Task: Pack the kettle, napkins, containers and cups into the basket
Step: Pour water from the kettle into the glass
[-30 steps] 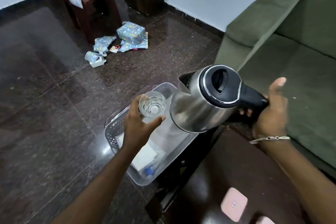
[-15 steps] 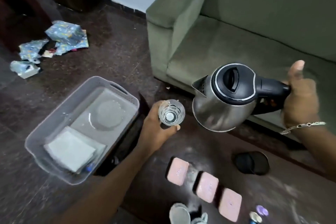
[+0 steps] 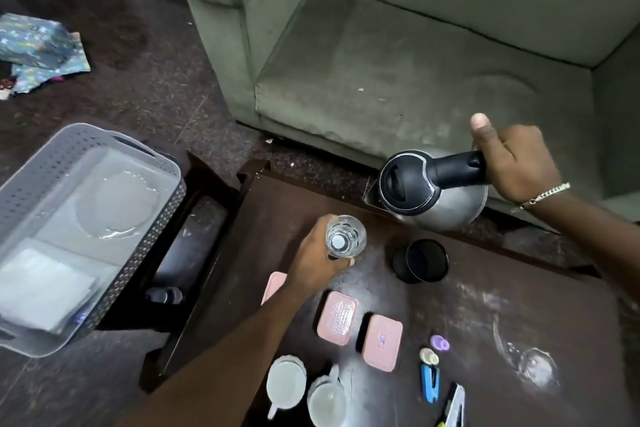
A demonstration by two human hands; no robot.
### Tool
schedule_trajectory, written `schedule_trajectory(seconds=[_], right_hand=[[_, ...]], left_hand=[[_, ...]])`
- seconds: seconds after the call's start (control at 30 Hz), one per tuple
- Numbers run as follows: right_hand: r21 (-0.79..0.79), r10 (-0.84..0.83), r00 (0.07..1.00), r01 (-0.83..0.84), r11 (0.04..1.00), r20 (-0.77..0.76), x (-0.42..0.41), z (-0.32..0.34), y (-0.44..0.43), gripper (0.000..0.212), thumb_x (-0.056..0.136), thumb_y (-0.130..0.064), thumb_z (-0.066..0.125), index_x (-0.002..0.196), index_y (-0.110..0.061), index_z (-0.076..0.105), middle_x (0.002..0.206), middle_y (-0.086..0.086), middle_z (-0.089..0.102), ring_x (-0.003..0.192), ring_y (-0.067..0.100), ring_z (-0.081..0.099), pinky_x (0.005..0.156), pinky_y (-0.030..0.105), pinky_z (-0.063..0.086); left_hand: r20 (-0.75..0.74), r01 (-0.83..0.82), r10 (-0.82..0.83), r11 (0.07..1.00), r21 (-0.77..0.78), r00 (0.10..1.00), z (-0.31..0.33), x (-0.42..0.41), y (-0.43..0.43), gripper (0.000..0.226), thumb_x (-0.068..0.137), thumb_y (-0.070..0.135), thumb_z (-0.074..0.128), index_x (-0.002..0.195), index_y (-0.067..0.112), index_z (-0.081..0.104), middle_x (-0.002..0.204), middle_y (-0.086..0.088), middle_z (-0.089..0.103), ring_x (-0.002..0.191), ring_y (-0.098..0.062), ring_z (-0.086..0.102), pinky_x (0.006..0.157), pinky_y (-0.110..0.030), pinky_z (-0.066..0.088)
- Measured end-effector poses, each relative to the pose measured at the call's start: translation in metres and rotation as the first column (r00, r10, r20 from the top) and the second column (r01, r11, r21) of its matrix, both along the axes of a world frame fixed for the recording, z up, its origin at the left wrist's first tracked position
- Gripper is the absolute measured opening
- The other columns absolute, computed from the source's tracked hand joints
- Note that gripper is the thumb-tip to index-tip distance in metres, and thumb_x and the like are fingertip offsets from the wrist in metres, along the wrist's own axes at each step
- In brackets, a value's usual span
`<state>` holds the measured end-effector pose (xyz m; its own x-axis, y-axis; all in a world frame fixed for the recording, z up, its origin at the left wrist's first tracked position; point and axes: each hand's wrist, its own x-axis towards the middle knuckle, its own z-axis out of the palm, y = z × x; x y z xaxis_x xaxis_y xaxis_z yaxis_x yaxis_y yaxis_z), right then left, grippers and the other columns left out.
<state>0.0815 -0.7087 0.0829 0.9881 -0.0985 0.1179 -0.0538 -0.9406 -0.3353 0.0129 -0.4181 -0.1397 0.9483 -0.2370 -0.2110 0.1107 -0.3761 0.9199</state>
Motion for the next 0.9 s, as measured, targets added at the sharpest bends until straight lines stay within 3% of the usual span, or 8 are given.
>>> schedule_trajectory(seconds=[0.13,0.23,0.33,0.4,0.53,0.67,0.9], right_hand=[[-0.161,0.088,0.995,-0.093,0.982,-0.040,-0.001,-0.003,0.003,0.086,0.097,-0.070,0.015,0.042,-0.009,0.038,0.040,0.017,0.037,0.048,0.039,0.045,0.056,0.048,0.045],[-0.234,0.162,0.986,-0.169,0.957,-0.048,-0.004,-0.003,0.009,0.077,0.098,-0.067,0.013,0.040,-0.022,0.037,0.039,0.005,0.034,0.047,0.037,0.045,0.053,0.040,0.040],[-0.315,0.186,0.976,-0.214,0.925,-0.117,-0.004,-0.005,0.010,0.091,0.094,-0.070,0.006,0.053,-0.011,0.062,0.052,0.020,0.059,0.059,0.044,0.060,0.058,0.041,0.046],[-0.360,0.220,0.967,-0.251,0.898,-0.125,-0.004,-0.007,0.010,0.096,0.093,-0.071,0.003,0.060,-0.008,0.068,0.060,0.022,0.066,0.064,0.044,0.064,0.061,0.043,0.050],[-0.406,0.299,0.947,-0.322,0.855,-0.119,-0.006,-0.005,0.019,0.094,0.095,-0.069,0.003,0.060,-0.009,0.067,0.060,0.018,0.066,0.063,0.043,0.064,0.057,0.040,0.047],[-0.479,0.333,0.934,-0.354,0.803,-0.132,-0.005,-0.004,0.025,0.094,0.096,-0.068,0.000,0.060,-0.008,0.063,0.057,0.015,0.061,0.059,0.042,0.061,0.052,0.034,0.034],[-0.488,0.359,0.927,-0.363,0.794,-0.106,-0.005,-0.001,0.029,0.091,0.097,-0.069,0.002,0.055,-0.011,0.057,0.051,0.012,0.055,0.055,0.041,0.060,0.051,0.031,0.029]], left_hand=[[-0.014,0.005,-0.005,1.000,0.013,1.000,-0.006,-0.004,-0.008,0.082,0.065,0.025,0.090,0.137,0.028,0.051,0.123,0.005,0.068,0.113,-0.018,0.067,0.095,-0.048,0.058],[-0.020,-0.001,0.001,1.000,0.016,1.000,-0.007,-0.004,-0.012,0.081,0.064,0.023,0.090,0.135,0.031,0.051,0.121,0.007,0.068,0.112,-0.016,0.067,0.094,-0.049,0.059],[-0.032,0.003,-0.003,1.000,0.015,0.999,-0.009,-0.002,-0.012,0.082,0.064,0.020,0.090,0.135,0.032,0.051,0.122,0.006,0.068,0.114,-0.017,0.067,0.096,-0.049,0.058],[-0.030,0.005,-0.004,1.000,0.021,1.000,-0.009,-0.002,-0.012,0.081,0.064,0.021,0.090,0.135,0.032,0.051,0.122,0.007,0.067,0.114,-0.017,0.067,0.095,-0.049,0.058],[-0.027,0.005,-0.005,1.000,0.015,1.000,-0.010,-0.002,-0.012,0.081,0.064,0.023,0.090,0.135,0.032,0.052,0.123,0.007,0.067,0.115,-0.017,0.067,0.096,-0.048,0.058],[-0.015,0.009,-0.009,1.000,0.021,1.000,-0.012,-0.001,-0.012,0.082,0.065,0.024,0.091,0.136,0.032,0.052,0.123,0.008,0.068,0.115,-0.016,0.067,0.097,-0.047,0.058],[-0.011,0.012,-0.011,0.999,0.034,1.000,-0.014,-0.001,-0.011,0.085,0.064,0.026,0.091,0.138,0.030,0.051,0.126,0.006,0.067,0.118,-0.019,0.066,0.099,-0.048,0.057]])
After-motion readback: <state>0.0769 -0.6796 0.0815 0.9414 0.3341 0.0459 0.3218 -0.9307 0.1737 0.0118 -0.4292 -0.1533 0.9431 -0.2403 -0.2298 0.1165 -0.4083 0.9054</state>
